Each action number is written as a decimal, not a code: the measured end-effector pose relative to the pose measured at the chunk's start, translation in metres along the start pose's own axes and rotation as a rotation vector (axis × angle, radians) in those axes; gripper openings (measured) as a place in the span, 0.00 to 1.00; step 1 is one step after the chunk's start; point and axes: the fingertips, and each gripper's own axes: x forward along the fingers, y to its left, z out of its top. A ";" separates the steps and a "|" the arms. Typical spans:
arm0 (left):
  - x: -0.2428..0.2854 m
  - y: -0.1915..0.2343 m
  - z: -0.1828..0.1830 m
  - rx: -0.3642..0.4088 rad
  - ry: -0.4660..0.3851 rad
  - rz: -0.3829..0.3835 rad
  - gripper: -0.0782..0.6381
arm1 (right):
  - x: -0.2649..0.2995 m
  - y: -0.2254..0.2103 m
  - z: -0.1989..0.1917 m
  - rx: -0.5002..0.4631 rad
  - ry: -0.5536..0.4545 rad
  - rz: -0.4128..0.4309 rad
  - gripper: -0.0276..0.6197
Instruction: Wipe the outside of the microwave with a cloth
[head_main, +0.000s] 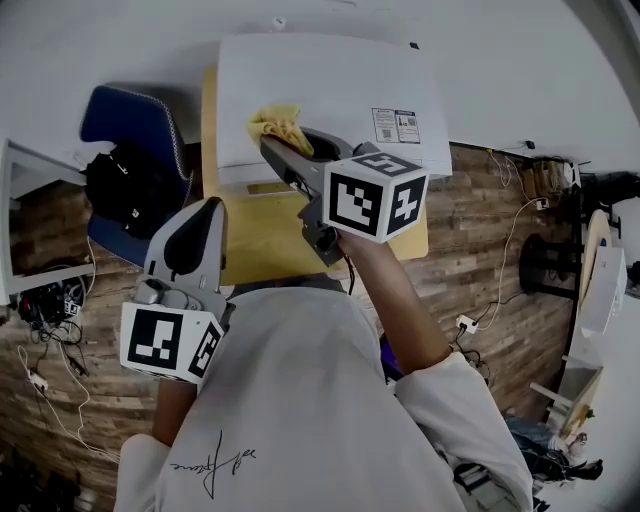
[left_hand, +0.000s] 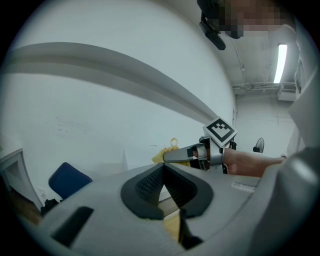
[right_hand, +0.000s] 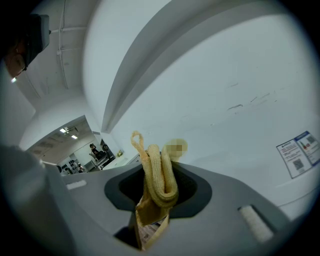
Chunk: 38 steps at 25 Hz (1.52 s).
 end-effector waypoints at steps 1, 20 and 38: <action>0.003 -0.001 0.000 0.000 0.001 -0.005 0.10 | -0.005 -0.003 0.000 -0.008 -0.006 -0.013 0.23; 0.034 -0.011 -0.021 -0.018 0.050 -0.014 0.10 | -0.113 -0.059 -0.006 -0.160 -0.144 -0.220 0.23; 0.007 0.018 -0.016 -0.075 -0.022 0.106 0.10 | -0.166 -0.067 -0.012 -0.258 -0.197 -0.337 0.23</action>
